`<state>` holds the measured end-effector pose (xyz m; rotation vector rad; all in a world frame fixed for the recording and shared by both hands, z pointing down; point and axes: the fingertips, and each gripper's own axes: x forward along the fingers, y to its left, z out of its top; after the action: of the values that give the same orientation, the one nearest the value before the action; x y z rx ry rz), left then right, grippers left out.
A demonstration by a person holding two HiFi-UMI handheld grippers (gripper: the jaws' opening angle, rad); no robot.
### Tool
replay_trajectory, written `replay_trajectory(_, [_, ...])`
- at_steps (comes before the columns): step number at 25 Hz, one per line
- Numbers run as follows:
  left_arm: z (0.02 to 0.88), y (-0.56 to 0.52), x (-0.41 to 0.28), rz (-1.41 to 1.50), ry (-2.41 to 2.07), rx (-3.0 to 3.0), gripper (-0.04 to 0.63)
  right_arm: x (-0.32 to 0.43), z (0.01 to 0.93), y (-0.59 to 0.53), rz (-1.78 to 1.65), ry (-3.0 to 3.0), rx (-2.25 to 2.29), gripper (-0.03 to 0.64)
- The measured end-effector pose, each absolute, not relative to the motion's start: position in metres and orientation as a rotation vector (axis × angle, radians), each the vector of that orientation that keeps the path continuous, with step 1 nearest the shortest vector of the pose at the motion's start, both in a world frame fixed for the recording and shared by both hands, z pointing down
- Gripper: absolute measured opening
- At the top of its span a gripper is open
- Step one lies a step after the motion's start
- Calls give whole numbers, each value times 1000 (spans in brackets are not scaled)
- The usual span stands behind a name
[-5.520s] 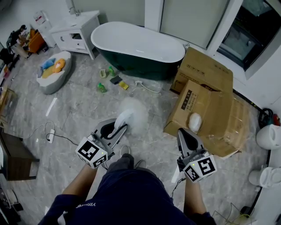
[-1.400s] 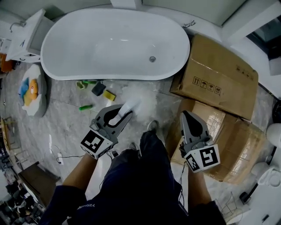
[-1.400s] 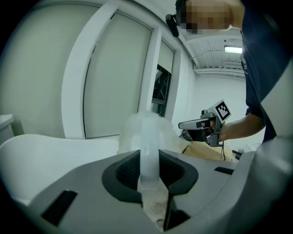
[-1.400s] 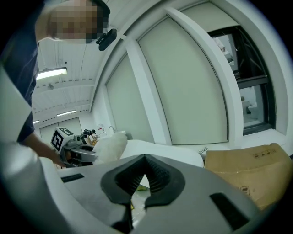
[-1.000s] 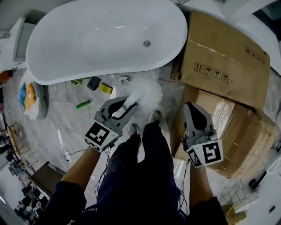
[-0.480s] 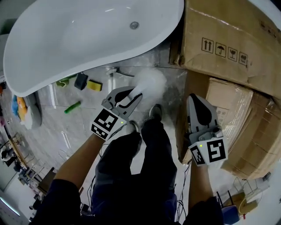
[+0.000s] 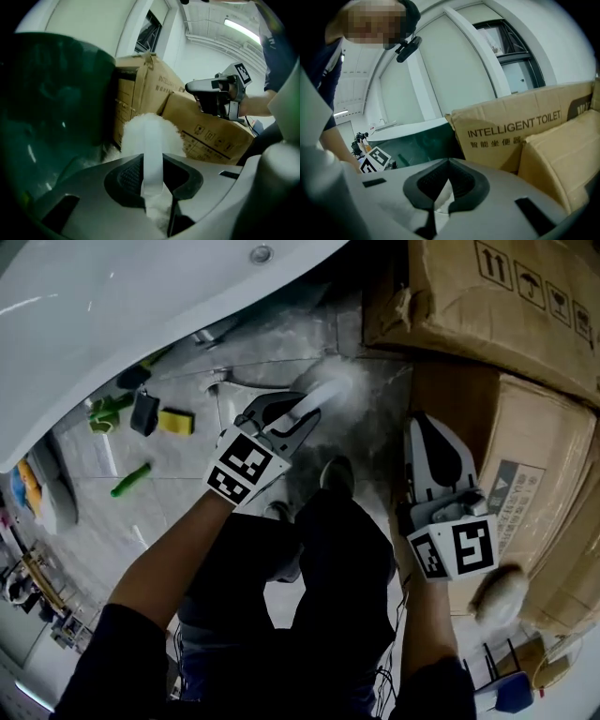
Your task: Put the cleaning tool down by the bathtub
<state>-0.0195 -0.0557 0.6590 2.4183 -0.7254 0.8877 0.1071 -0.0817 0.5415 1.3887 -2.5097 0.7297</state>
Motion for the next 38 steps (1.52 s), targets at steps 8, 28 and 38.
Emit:
replay_trajectory(8, [756,-48,-4,944,-639,2446,107,112,612,-72,714,-2488,1426,4])
replay_trajectory(28, [934,-26,26,1186,-443,2473,107,121,709,-55,698,-2465,1492,3])
replay_trajectory(38, [966,-22,34,1308,-437,2472,107,121,712,-52,697,-2469,1496,3])
